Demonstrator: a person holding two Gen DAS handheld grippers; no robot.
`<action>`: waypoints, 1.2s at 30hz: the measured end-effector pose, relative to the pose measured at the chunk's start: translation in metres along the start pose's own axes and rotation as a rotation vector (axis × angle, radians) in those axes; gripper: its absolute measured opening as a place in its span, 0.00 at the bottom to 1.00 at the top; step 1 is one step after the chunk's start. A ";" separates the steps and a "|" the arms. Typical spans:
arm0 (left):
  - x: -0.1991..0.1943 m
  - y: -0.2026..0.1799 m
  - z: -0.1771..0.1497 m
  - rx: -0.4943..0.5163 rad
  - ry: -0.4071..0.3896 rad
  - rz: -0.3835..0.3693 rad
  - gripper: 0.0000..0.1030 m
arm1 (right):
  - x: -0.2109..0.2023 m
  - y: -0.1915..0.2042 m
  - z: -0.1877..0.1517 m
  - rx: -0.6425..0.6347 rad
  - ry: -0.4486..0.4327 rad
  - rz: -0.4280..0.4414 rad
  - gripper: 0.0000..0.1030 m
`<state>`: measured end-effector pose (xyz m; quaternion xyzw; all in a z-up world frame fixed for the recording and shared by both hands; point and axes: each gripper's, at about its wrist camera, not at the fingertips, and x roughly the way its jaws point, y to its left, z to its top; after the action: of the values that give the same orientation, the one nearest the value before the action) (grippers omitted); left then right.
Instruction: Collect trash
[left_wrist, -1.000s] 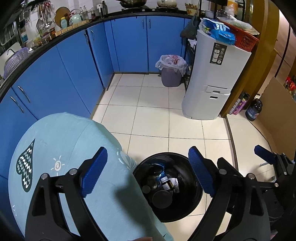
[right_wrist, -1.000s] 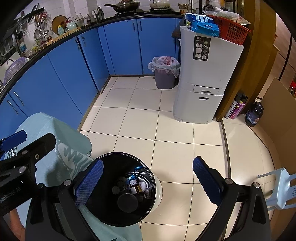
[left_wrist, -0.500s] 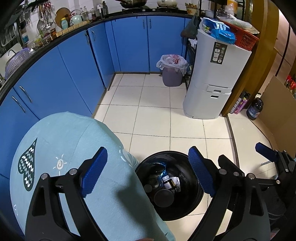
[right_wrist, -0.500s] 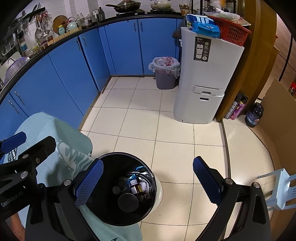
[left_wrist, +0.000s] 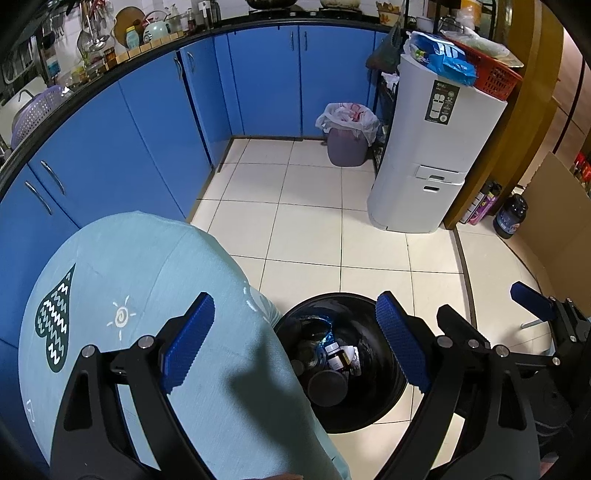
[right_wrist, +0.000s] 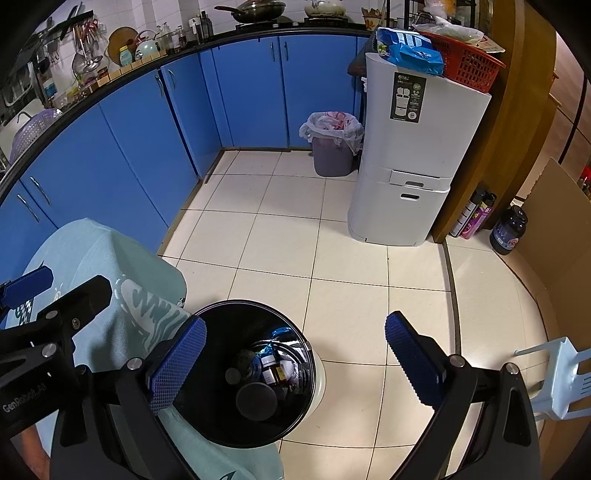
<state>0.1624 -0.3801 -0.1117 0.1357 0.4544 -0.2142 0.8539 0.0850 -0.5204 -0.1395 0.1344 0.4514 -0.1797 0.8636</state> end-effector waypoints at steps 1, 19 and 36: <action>0.000 0.000 0.000 -0.001 0.001 -0.002 0.86 | 0.000 0.000 0.000 0.000 0.000 0.001 0.92; -0.001 0.002 -0.004 -0.002 0.013 -0.031 0.86 | 0.001 0.005 -0.002 -0.007 0.003 0.000 0.92; -0.003 0.007 -0.006 -0.027 0.019 -0.054 0.97 | 0.000 0.008 -0.003 -0.011 0.003 0.000 0.92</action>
<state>0.1596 -0.3704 -0.1119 0.1139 0.4687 -0.2297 0.8453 0.0862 -0.5118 -0.1412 0.1300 0.4536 -0.1771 0.8637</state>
